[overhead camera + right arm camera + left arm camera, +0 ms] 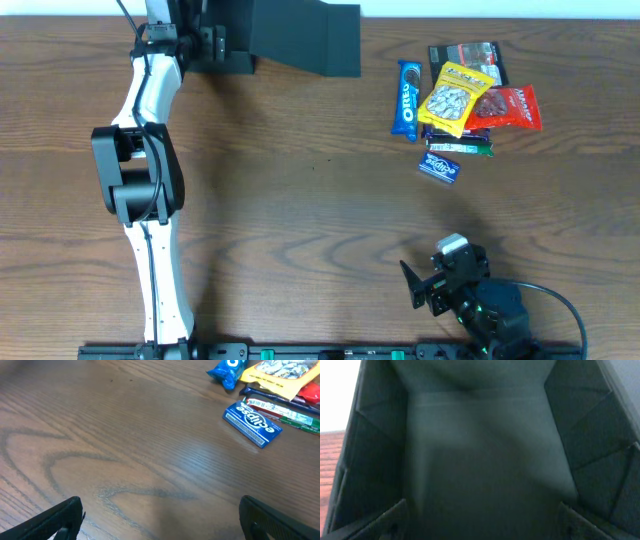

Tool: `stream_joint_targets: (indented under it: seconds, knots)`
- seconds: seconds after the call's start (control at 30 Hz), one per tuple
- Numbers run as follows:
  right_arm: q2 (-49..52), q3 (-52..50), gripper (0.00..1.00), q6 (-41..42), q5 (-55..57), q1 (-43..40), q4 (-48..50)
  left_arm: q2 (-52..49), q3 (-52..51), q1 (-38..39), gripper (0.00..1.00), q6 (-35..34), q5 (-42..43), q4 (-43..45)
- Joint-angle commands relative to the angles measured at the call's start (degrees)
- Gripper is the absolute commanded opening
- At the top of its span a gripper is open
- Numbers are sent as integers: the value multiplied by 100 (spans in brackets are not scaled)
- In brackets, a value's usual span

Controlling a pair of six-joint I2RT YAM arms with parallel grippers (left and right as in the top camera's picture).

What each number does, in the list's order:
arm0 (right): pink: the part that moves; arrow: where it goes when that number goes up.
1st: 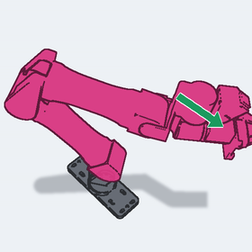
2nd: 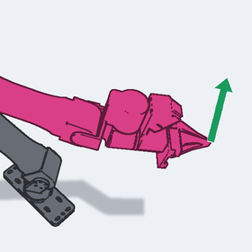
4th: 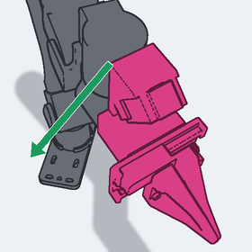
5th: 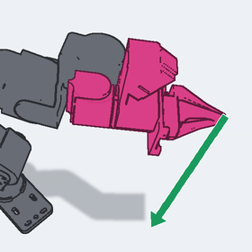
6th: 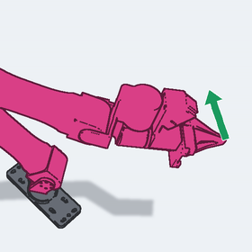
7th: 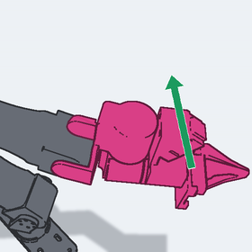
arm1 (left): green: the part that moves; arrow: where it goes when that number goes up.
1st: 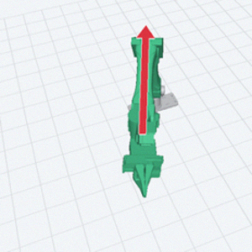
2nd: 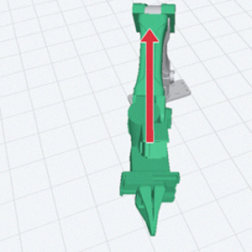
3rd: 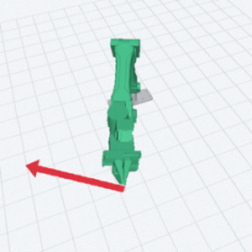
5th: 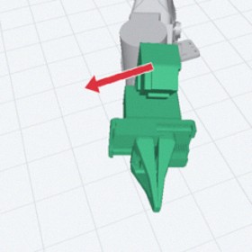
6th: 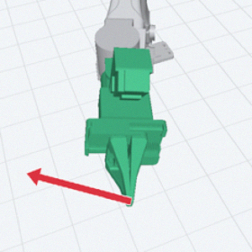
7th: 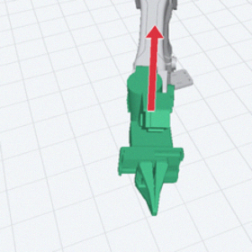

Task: Pack container
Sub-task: 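Reach the left gripper forward to the black box's edge, then push the black box with the left gripper, rotating it toward center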

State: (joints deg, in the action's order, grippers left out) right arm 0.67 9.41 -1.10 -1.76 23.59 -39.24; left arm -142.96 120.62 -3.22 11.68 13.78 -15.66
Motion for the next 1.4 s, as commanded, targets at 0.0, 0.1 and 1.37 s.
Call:
stream_joint_targets:
  seconds: [0.0, 0.1, 1.37]
  knots:
    - [-35, -42, 99, -66, 26, 7, 0, -63, 116, 96, 95, 455, 20, -402]
    - [-35, -42, 99, -66, 26, 7, 0, -61, 116, 129, 95, 466, -92, -776]
    - [-37, -42, 99, -66, 26, 7, 0, 391, 1971, 931, 95, 334, -214, -5869]
